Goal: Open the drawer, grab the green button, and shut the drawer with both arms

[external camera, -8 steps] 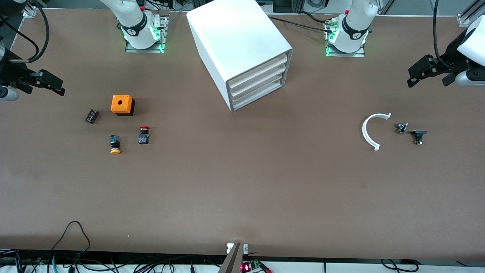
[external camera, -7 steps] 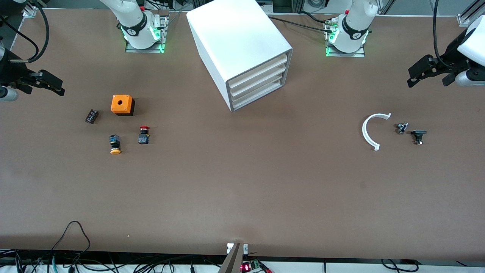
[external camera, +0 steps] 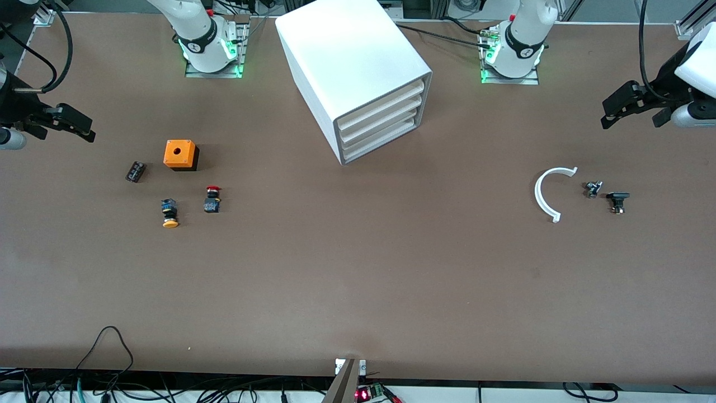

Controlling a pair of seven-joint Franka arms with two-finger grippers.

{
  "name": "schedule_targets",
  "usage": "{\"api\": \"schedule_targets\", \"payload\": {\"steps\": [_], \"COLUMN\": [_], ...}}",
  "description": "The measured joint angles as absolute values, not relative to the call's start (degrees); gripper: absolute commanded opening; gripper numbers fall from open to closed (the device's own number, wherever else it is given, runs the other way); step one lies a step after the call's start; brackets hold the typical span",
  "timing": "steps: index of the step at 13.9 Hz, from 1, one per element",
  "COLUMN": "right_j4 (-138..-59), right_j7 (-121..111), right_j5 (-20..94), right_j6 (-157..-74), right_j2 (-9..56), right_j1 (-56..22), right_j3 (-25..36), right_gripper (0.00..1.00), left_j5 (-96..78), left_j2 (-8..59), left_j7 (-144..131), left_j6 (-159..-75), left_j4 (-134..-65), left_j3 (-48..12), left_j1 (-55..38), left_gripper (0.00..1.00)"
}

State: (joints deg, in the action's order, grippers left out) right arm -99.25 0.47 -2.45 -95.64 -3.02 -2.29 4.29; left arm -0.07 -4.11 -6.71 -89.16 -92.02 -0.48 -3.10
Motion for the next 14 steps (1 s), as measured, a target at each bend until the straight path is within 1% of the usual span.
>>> {"api": "schedule_targets", "payload": {"steps": [8,12,14], "right_j4": [-99.26,-99.27,-99.27], "right_j7": [0.96,1.10,1.14], "right_j5": [-2.46,-2.46,-2.46], "right_j6": [-96.60,-96.74,-96.74], "right_j2": [-3.02,-2.94,-2.61], "right_j1": [-2.29,-2.29,-2.32], "right_j3": [4.28,4.28,4.22], "right_gripper": [1.00,1.00,1.00], "left_j5": [-0.07,-0.77,-0.77], "left_j2": [-3.79,-2.57,-1.77], "left_j7": [-6.49,-6.44,-6.44], "left_j6": [-89.05,-88.60,-88.47], "left_j4": [-91.98,-92.11,-93.47], "left_j3": [-1.20,-3.14,-5.55], "left_j1": [-3.53,-3.56,-3.64], "left_gripper": [1.00,1.00,1.00]}}
